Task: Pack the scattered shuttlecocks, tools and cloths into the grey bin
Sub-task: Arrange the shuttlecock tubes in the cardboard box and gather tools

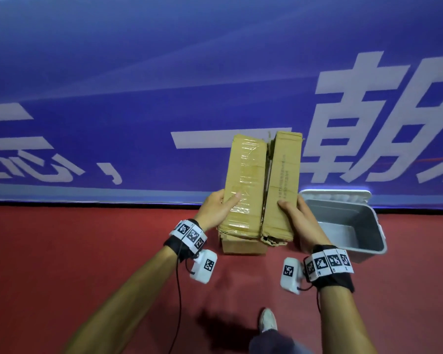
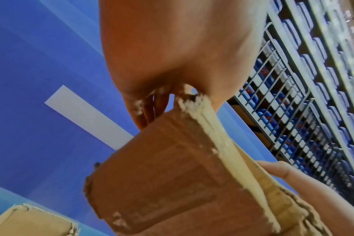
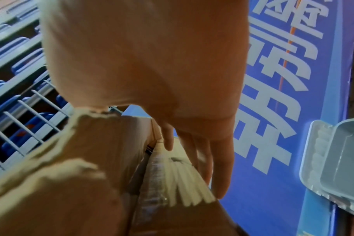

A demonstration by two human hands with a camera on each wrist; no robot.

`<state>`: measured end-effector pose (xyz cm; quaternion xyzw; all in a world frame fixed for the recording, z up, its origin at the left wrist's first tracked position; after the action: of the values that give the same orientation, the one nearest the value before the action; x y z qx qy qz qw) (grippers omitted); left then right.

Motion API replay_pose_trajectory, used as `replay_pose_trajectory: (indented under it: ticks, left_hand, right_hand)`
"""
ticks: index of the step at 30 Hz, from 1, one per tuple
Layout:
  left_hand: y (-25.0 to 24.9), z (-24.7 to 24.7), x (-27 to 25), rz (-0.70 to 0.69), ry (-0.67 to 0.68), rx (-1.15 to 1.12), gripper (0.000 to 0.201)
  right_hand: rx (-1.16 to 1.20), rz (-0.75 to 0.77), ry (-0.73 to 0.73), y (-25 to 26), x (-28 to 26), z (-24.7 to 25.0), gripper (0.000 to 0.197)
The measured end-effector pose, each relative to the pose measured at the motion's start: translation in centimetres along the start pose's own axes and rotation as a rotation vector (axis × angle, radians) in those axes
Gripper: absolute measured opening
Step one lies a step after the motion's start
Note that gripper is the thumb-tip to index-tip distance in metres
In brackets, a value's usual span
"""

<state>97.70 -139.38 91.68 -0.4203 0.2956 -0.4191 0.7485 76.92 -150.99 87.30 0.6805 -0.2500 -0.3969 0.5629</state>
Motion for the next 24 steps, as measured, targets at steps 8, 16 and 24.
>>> replay_pose_trajectory:
  ticks: [8,16,24]
  left_hand:
    - [1.9,4.7,13.6,0.125,-0.037,-0.168,0.030]
    - [9.8,6.3,22.9,0.286,-0.004,-0.328,0.043]
    - [20.8,6.3,34.9,0.369,0.066,-0.161,0.030]
  right_hand:
    - [-0.111,-0.023,0.203,5.3,17.1,-3.4,0.040]
    - [-0.187,-0.155,0.198,1.5,28.1,-7.2,0.023]
    - [-0.305,-0.432,0.077,-6.8,39.0,-10.1,0.095]
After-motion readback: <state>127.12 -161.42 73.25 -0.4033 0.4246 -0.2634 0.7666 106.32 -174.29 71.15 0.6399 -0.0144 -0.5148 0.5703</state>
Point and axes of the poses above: each hand's wrist, its own x-axis towards the middle knuckle, its own z-axis out of the back of the hand, y = z × x, the point moved 10 cm from there along x, towards the middle knuckle
